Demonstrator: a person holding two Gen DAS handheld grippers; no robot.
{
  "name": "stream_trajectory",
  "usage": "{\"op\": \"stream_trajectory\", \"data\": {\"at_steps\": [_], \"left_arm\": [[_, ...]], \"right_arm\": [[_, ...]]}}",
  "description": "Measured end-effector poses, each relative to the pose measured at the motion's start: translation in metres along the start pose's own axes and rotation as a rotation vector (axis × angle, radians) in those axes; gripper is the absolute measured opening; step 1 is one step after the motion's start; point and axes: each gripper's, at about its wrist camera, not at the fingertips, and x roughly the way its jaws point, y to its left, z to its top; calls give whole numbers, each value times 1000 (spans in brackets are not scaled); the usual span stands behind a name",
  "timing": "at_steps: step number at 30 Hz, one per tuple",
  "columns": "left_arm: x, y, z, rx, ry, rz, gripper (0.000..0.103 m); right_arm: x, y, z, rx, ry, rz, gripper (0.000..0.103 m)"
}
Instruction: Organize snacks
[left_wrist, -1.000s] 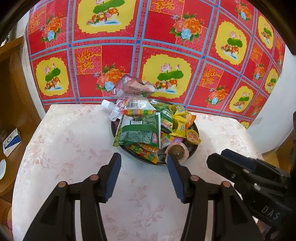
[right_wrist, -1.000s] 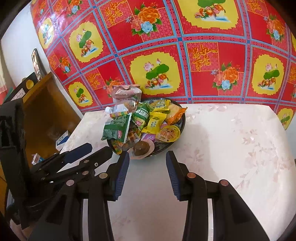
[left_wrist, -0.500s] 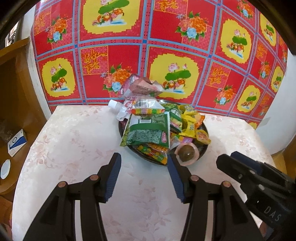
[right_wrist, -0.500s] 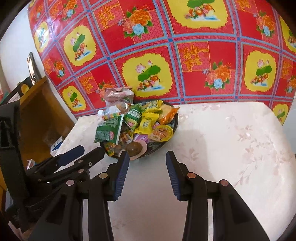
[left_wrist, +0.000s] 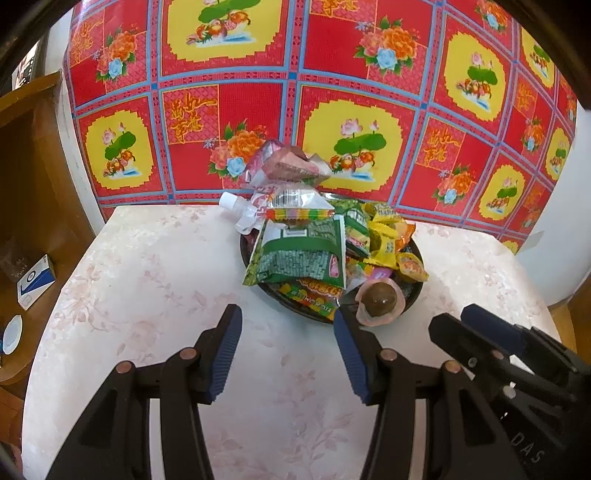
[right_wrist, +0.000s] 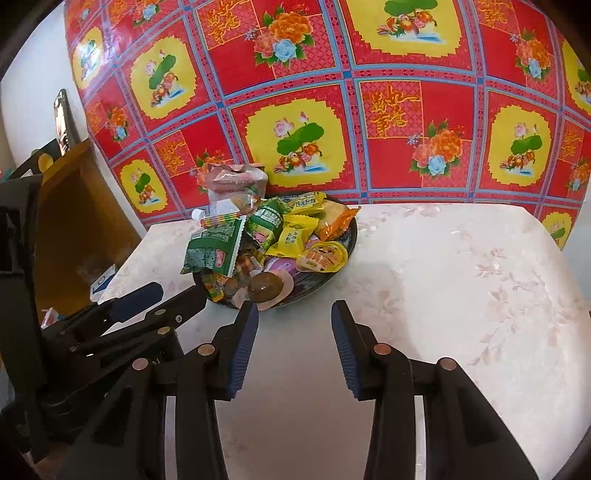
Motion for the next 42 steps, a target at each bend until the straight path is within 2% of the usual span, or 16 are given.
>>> {"op": "stream_trajectory", "data": {"at_steps": [42], "left_arm": [[0, 1, -3, 19, 4, 4, 54]], "right_arm": [[6, 0, -5, 7, 21, 3, 43]]}}
